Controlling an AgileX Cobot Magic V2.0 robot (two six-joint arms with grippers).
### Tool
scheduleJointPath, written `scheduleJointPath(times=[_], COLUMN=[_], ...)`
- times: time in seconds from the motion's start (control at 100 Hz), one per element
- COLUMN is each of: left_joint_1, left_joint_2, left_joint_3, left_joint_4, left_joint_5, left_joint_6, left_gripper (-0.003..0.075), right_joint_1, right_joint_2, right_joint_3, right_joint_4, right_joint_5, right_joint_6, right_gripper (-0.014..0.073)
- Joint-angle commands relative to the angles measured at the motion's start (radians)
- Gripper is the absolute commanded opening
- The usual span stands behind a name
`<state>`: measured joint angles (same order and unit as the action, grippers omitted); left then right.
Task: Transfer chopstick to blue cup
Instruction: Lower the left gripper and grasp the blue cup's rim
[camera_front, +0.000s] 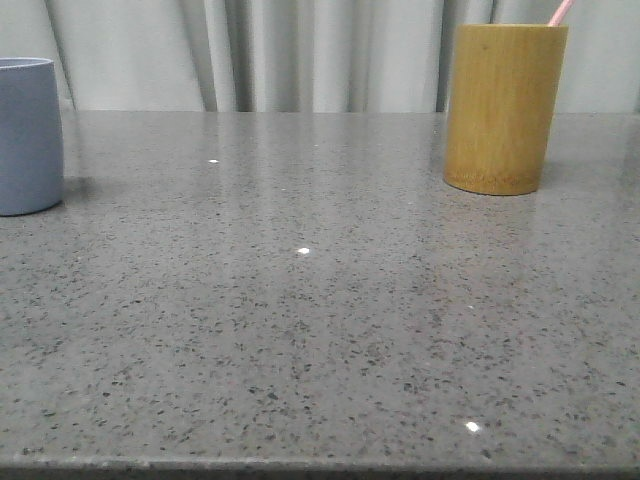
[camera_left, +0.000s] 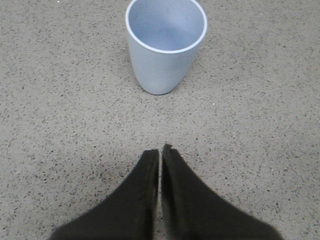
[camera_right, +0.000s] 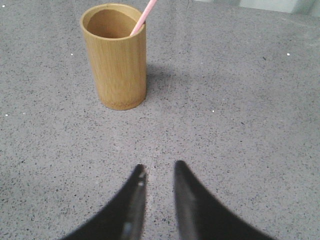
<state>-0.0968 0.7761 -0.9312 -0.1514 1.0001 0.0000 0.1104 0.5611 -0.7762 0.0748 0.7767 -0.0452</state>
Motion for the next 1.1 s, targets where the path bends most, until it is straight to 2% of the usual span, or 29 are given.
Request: scheduleJointPath(times=[0.0, 0.05, 0.11, 0.2, 0.25, 0.35, 0.62, 1.09], left_joint_1=[0.002, 0.002, 0.002, 0.002, 0.002, 0.002, 0.002, 0.002], left_joint_2=[-0.002, -0.002, -0.002, -0.002, -0.002, -0.002, 0.038, 0.442], left_joint_3=[-0.036, -0.036, -0.037, -0.037, -0.037, -0.037, -0.062, -0.332], left_joint_4=[-0.054, -0.078, -0.095, -0.099, -0.099, -0.099, -0.111, 0.03], left_joint_5=[-0.06, -0.06, -0.06, -0.062, -0.078, -0.14, -0.186, -0.171], left_joint_6=[0.038, 0.045, 0.045, 0.045, 0.045, 0.039, 0.037, 0.011], left_gripper=[0.0123, 0.0232, 0.0359, 0.0546, 0.0591, 0.0599, 0.058, 0.0566], right_joint_1=[-0.004, -0.004, -0.004, -0.004, -0.004, -0.004, -0.004, -0.004], right_joint_2=[0.009, 0.009, 0.009, 0.009, 0.009, 0.009, 0.009, 0.009], right_joint_3=[-0.037, -0.037, -0.037, -0.037, -0.037, -0.037, -0.037, -0.037], right_joint_4=[0.004, 0.004, 0.004, 0.004, 0.004, 0.004, 0.004, 0.004], right_joint_5=[-0.07, -0.07, -0.07, -0.07, -0.07, -0.07, -0.07, -0.071], right_joint_6=[0.0, 0.0, 0.0, 0.0, 0.0, 0.0, 0.0, 0.0], right_gripper=[0.0398, 0.0492, 0.055, 0.0563, 0.0561, 0.0561, 0.0561, 0.0561])
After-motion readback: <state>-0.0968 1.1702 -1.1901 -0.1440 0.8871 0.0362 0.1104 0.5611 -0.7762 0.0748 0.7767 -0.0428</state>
